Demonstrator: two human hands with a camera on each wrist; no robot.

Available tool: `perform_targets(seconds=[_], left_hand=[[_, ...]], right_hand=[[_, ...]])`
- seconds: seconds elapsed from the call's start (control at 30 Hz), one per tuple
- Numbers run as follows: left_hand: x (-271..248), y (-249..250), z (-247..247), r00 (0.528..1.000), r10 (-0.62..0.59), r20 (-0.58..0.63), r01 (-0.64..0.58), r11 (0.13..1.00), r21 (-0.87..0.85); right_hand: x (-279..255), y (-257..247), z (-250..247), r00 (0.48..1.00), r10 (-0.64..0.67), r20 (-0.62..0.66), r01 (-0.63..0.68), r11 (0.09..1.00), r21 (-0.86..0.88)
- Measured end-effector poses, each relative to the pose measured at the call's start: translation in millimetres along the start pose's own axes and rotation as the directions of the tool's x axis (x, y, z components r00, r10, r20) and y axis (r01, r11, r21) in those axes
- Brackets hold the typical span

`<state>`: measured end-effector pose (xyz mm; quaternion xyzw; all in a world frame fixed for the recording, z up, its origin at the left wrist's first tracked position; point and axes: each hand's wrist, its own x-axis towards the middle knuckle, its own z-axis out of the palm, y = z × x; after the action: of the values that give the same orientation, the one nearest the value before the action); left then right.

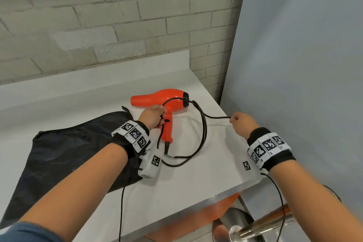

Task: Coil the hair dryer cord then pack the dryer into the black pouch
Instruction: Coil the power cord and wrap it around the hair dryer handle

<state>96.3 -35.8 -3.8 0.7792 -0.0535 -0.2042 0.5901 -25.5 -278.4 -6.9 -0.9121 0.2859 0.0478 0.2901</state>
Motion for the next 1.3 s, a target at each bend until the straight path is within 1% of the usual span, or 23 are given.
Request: perform_targets(seconds=[0.1, 0.17, 0.23, 0.33, 0.4, 0.47, 0.53, 0.57, 0.6, 0.63, 0.67, 0.7, 0.73, 0.77, 0.8, 0.87, 0.93, 1.03, 1.07, 1.13, 1.2, 1.27, 1.3], left_hand=[[2.6, 3.4, 0.6, 0.996, -0.034, -0.086, 0.028, 0.997, -0.071], [4.3, 5.7, 0.4, 0.990, -0.066, -0.125, 0.054, 0.994, -0.097], [5.8, 6.8, -1.9, 0.982, -0.101, -0.161, 0.082, 0.989, -0.120], [6.0, 9.1, -7.5, 0.971, -0.138, -0.198, 0.108, 0.982, -0.156], [4.3, 8.1, -9.4, 0.978, -0.133, -0.160, 0.115, 0.986, -0.118], [0.6, 5.8, -8.3, 0.989, -0.129, -0.073, 0.125, 0.991, -0.058], [-5.5, 5.7, -5.8, 0.992, -0.130, -0.006, 0.130, 0.991, 0.021], [-8.1, 5.7, -4.7, 0.993, -0.119, -0.008, 0.119, 0.988, 0.102], [-12.2, 7.3, -2.8, 0.996, -0.076, -0.037, 0.082, 0.969, 0.235], [-16.7, 9.5, -0.1, 0.998, 0.002, -0.065, 0.022, 0.930, 0.367], [-25.3, 14.3, 4.6, 0.994, 0.098, -0.055, -0.067, 0.907, 0.415], [-35.3, 19.7, 10.9, 0.983, 0.184, -0.014, -0.164, 0.906, 0.390], [-45.5, 24.5, 16.6, 0.973, 0.226, 0.042, -0.228, 0.927, 0.299], [-53.0, 28.3, 21.4, 0.971, 0.222, 0.090, -0.235, 0.955, 0.179], [-60.2, 32.7, 24.3, 0.973, 0.186, 0.138, -0.194, 0.980, 0.045], [-68.6, 38.0, 21.7, 0.961, 0.136, 0.242, -0.097, 0.981, -0.166], [-73.1, 41.1, 10.2, 0.945, 0.138, 0.296, -0.050, 0.957, -0.285], [-79.8, 45.1, -9.2, 0.921, 0.150, 0.359, 0.010, 0.914, -0.407], [-82.3, 46.0, -13.9, 0.918, 0.137, 0.373, 0.030, 0.912, -0.410], [-85.2, 47.6, -20.1, 0.921, 0.105, 0.374, 0.026, 0.944, -0.329], [-84.6, 45.1, -21.6, 0.925, 0.110, 0.364, -0.041, 0.981, -0.192], [-81.9, 41.0, -22.9, 0.916, 0.131, 0.379, -0.109, 0.991, -0.079], [-80.1, 39.9, -23.4, 0.911, 0.131, 0.392, -0.122, 0.991, -0.050]], right_hand=[[-3.6, 13.1, -7.5, 0.998, 0.026, -0.057, -0.029, 0.998, -0.050], [-7.8, 18.3, -14.4, 0.996, 0.047, -0.069, -0.056, 0.989, -0.137], [-15.0, 23.0, -24.1, 0.989, 0.093, -0.119, -0.118, 0.967, -0.227], [-26.6, 34.0, -43.1, 0.959, 0.181, -0.220, -0.219, 0.962, -0.164], [-32.0, 38.6, -53.6, 0.940, 0.197, -0.278, -0.229, 0.970, -0.085], [-37.8, 36.6, -62.1, 0.916, 0.148, -0.373, -0.162, 0.987, -0.007], [-44.7, 27.9, -69.2, 0.885, 0.073, -0.459, -0.033, 0.995, 0.094], [-47.4, 21.6, -71.3, 0.879, 0.030, -0.476, 0.040, 0.990, 0.135], [-50.6, 13.6, -72.3, 0.879, -0.012, -0.477, 0.110, 0.978, 0.179], [-52.8, 4.9, -72.3, 0.884, -0.055, -0.464, 0.181, 0.956, 0.232], [-55.4, -5.1, -70.3, 0.893, -0.099, -0.440, 0.248, 0.923, 0.295], [-58.1, -15.6, -67.3, 0.901, -0.140, -0.410, 0.302, 0.882, 0.362], [-59.7, -25.9, -62.2, 0.909, -0.175, -0.379, 0.340, 0.836, 0.430], [-60.9, -35.4, -56.4, 0.918, -0.201, -0.341, 0.357, 0.791, 0.497], [-61.1, -43.5, -49.7, 0.929, -0.223, -0.295, 0.357, 0.747, 0.560], [-61.1, -57.6, -34.5, 0.936, -0.277, -0.216, 0.350, 0.685, 0.639], [-58.4, -67.6, -20.1, 0.923, -0.322, -0.211, 0.382, 0.692, 0.613], [-51.7, -76.8, -5.6, 0.895, -0.345, -0.282, 0.445, 0.718, 0.535], [-49.4, -79.7, -2.3, 0.885, -0.351, -0.305, 0.463, 0.729, 0.505], [-46.7, -88.3, 0.7, 0.864, -0.372, -0.340, 0.498, 0.733, 0.464], [-42.0, -96.7, 3.7, 0.836, -0.428, -0.344, 0.547, 0.706, 0.451], [-40.5, -105.5, 5.7, 0.802, -0.501, -0.324, 0.597, 0.684, 0.419], [-38.9, -107.5, 7.7, 0.789, -0.527, -0.317, 0.615, 0.674, 0.410]])
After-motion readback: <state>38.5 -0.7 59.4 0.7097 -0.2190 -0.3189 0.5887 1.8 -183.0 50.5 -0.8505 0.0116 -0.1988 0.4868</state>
